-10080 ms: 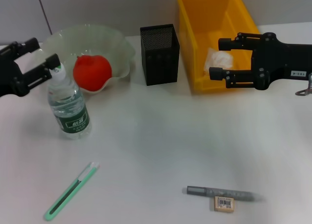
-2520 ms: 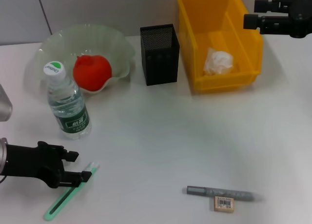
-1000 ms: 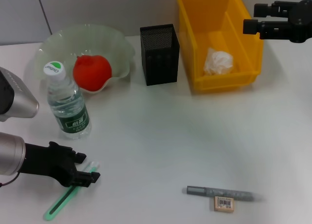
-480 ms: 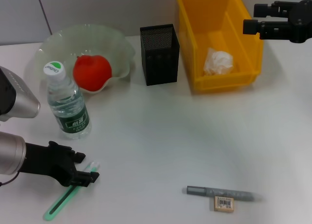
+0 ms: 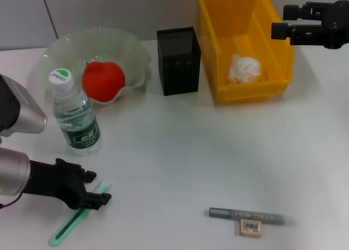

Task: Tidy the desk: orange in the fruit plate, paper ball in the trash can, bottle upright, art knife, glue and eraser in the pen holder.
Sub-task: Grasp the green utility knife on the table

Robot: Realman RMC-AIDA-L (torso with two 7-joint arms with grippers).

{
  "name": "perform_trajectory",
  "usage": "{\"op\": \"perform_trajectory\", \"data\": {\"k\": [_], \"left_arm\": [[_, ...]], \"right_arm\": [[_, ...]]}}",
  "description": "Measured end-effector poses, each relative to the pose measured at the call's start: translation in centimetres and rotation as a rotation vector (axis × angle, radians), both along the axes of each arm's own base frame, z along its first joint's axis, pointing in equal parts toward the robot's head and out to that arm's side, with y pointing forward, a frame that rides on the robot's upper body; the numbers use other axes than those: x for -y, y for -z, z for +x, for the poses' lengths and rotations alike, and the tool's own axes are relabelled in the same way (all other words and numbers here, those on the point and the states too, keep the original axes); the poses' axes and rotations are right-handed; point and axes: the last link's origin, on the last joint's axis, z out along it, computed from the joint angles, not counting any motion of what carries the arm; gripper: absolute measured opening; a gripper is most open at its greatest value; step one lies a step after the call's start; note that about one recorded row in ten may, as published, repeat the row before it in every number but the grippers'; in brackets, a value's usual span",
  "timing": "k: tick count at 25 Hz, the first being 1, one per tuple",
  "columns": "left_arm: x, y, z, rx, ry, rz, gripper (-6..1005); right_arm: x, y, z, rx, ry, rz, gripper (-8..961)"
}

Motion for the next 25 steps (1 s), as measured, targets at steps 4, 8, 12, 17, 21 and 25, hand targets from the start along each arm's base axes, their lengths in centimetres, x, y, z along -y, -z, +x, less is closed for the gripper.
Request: {"op": "perform_trajectory", "data": {"k": [4, 8, 12, 17, 21, 25], "left_arm": [[0.01, 0.12, 0.00, -0.003, 0.003, -0.002, 665], [-0.03, 0.21, -0.08, -0.003, 0.000, 0.001, 663], [-0.05, 0.27, -0.15, -0.010, 0.002, 0.002, 661], [-0.07, 0.49, -0.14, -0.022, 0.010, 0.000, 658], [-0.10, 0.50, -0.18, -0.025, 0.010, 0.002, 651], [-0.19, 0.56, -0.27, -0.027, 0.008, 0.006, 608]], "right_arm": [[0.12, 0.04, 0.02, -0.001, -0.002, -0.006, 756], [0.15, 0.05, 0.03, -0.001, -0.002, -0.007, 756], [0.16, 0.05, 0.03, -0.001, -0.002, -0.008, 756], [0.18, 0.06, 0.03, -0.002, -0.002, -0.010, 756], [0.18, 0.05, 0.02, -0.001, -0.002, -0.009, 756], [0.18, 0.03, 0.01, 0.000, -0.003, -0.009, 755]]}}
